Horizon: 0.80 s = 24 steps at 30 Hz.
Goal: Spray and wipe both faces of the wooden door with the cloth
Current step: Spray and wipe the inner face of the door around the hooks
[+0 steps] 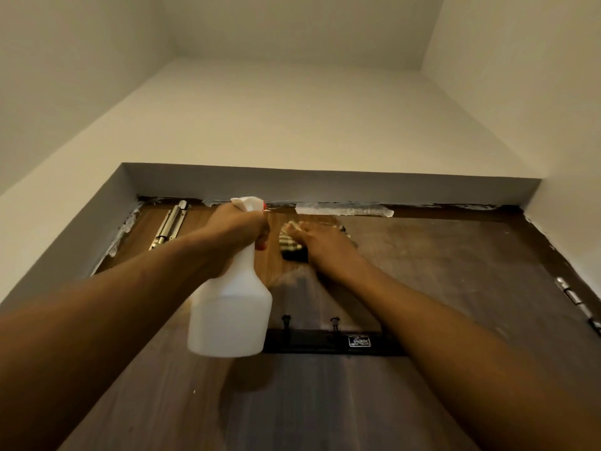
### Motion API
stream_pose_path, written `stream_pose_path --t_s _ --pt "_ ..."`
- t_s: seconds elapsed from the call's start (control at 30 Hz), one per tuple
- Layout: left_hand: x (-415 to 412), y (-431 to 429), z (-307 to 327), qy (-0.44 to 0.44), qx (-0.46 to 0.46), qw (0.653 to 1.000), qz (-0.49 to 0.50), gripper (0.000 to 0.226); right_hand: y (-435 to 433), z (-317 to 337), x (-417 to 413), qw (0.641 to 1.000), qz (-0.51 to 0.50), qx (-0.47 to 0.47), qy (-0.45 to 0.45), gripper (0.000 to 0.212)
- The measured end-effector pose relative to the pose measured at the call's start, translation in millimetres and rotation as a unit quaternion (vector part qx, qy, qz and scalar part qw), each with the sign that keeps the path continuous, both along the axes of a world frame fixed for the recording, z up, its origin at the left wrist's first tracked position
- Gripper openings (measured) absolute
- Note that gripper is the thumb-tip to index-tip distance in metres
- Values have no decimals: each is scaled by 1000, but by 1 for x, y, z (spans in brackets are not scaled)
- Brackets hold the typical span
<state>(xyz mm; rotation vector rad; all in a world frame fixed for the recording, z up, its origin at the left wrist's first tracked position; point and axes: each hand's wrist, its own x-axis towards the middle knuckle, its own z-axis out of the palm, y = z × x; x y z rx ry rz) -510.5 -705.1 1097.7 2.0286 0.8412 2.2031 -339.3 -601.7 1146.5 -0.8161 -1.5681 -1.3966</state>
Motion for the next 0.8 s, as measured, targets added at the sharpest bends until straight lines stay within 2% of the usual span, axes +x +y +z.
stream_pose_path --t_s 0.07,0.13,0.2,0.3,0.4,0.6,0.7,0.8 --pt "3 -4 1 7 -4 1000 -7 25 1 -24 28 1000 -19 9 12 50" --pt "5 -8 -1 17 -7 1000 -11 30 1 -31 59 997 -4 4 77 46" --pt "3 -9 -3 15 -12 1000 -11 28 1 -16 77 990 18 -19 140 44" --pt "4 -7 -6 18 -19 1000 -15 17 -1 25 68 981 5 -32 189 48" --pt "4 -2 -6 13 -19 1000 -13 17 -2 52 42 981 14 -36 188 44" --pt "23 5 -8 10 -17 1000 -8 15 -4 -6 77 1000 -3 14 27 53" --pt "45 3 -9 5 -24 1000 -13 29 0 -18 130 998 -3 18 60 48" --pt "66 0 -15 1 -25 1000 -11 23 3 4 165 994 -11 12 112 45"
